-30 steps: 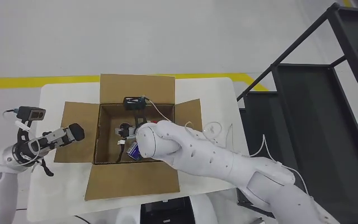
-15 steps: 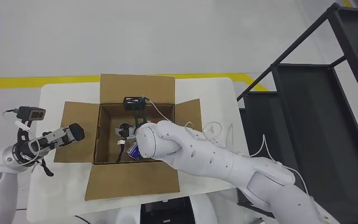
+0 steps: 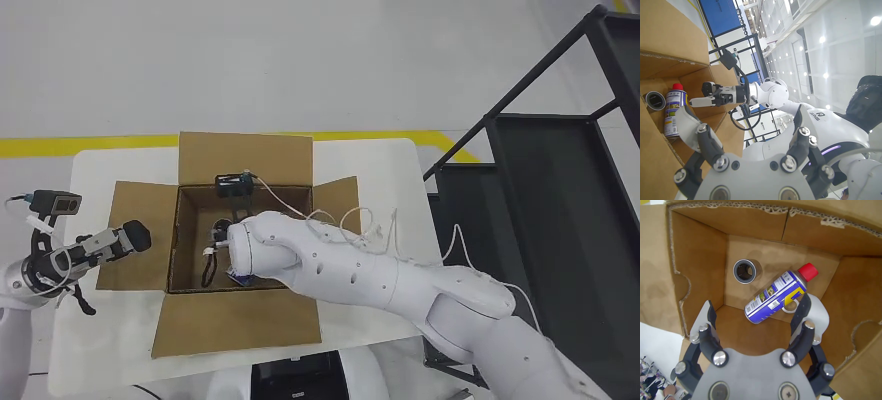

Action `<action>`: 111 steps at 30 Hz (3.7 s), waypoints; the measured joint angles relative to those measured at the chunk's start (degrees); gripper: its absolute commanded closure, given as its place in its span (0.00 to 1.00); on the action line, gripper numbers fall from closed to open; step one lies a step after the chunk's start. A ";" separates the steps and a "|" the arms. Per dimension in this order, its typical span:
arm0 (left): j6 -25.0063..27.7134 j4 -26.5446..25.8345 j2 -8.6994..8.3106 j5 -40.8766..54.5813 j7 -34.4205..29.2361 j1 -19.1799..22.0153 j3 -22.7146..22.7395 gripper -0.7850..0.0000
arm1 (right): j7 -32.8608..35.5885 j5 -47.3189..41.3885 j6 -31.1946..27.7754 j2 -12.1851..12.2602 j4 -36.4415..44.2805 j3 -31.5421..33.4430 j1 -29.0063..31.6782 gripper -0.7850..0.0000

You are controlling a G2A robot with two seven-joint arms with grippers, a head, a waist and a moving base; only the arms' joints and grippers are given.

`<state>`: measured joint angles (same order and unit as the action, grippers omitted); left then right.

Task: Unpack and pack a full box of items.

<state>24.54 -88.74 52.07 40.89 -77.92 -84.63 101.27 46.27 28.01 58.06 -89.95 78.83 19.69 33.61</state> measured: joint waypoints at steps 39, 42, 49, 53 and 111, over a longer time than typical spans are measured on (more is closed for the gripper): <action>0.00 0.00 0.00 0.00 0.00 0.00 0.00 0.00 | -11.94 -8.67 -9.45 -24.23 -43.43 -1.40 -4.69 0.05; 0.00 0.00 0.00 0.00 0.00 0.00 0.00 0.00 | -12.38 -9.33 -9.44 -24.34 -44.05 -1.34 -4.92 0.07; 0.00 0.00 0.00 0.00 0.00 0.00 0.00 0.00 | -13.00 -10.48 -9.89 -24.49 -44.73 -1.89 -5.17 0.06; 0.00 0.00 0.00 0.00 0.00 0.00 0.00 0.00 | -13.70 -11.25 -9.98 -24.56 -45.23 -2.23 -5.36 0.09; 0.00 0.00 0.00 0.00 0.00 0.00 0.00 0.00 | -11.84 -2.67 -0.04 -10.10 -7.71 -1.06 0.56 1.00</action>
<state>24.54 -88.74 52.07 40.89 -77.92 -84.63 101.27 34.43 25.34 58.02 -100.05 71.12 18.63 34.17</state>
